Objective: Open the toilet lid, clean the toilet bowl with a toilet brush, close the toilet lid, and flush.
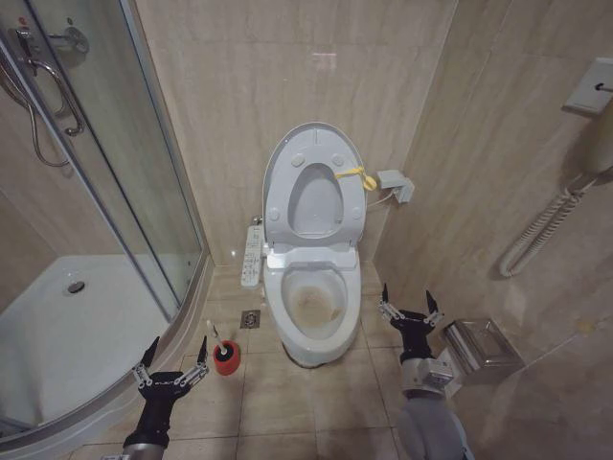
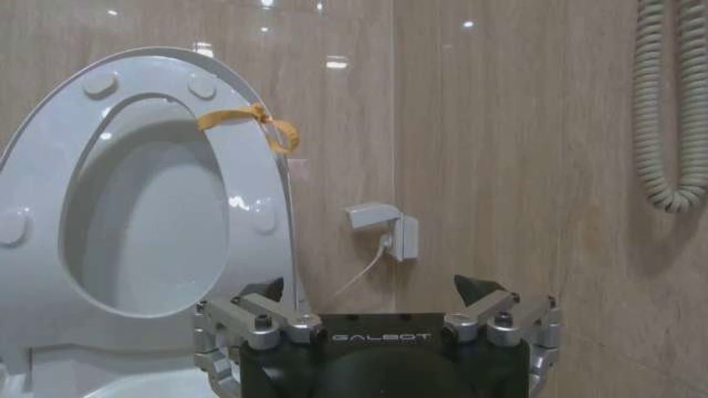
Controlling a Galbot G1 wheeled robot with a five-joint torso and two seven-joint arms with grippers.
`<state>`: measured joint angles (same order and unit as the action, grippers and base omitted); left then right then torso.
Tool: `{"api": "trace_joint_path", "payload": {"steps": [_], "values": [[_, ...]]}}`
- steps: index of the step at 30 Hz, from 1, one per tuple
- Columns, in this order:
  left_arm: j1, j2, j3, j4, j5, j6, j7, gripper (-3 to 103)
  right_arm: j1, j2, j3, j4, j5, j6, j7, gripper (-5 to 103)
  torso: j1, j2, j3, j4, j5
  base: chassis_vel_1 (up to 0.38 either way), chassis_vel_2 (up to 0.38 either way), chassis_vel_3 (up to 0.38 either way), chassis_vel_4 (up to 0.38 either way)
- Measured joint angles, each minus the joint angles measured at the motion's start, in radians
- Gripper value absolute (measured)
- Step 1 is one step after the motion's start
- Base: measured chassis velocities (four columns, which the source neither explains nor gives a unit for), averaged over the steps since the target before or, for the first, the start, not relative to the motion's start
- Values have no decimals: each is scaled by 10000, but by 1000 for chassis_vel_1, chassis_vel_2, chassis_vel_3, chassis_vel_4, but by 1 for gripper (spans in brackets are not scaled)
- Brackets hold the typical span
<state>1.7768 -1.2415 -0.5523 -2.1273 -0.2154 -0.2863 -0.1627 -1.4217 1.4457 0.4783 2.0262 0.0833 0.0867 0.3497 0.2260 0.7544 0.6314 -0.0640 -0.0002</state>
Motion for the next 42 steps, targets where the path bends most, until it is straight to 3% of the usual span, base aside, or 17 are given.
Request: {"api": "trace_joint_path", "payload": {"steps": [42], "values": [[0,0,0,0,0,0,0,100,5,-2,-1,-1,6,-1,0,100,3,-2,1,4,1,-10,9,10,-12]]}}
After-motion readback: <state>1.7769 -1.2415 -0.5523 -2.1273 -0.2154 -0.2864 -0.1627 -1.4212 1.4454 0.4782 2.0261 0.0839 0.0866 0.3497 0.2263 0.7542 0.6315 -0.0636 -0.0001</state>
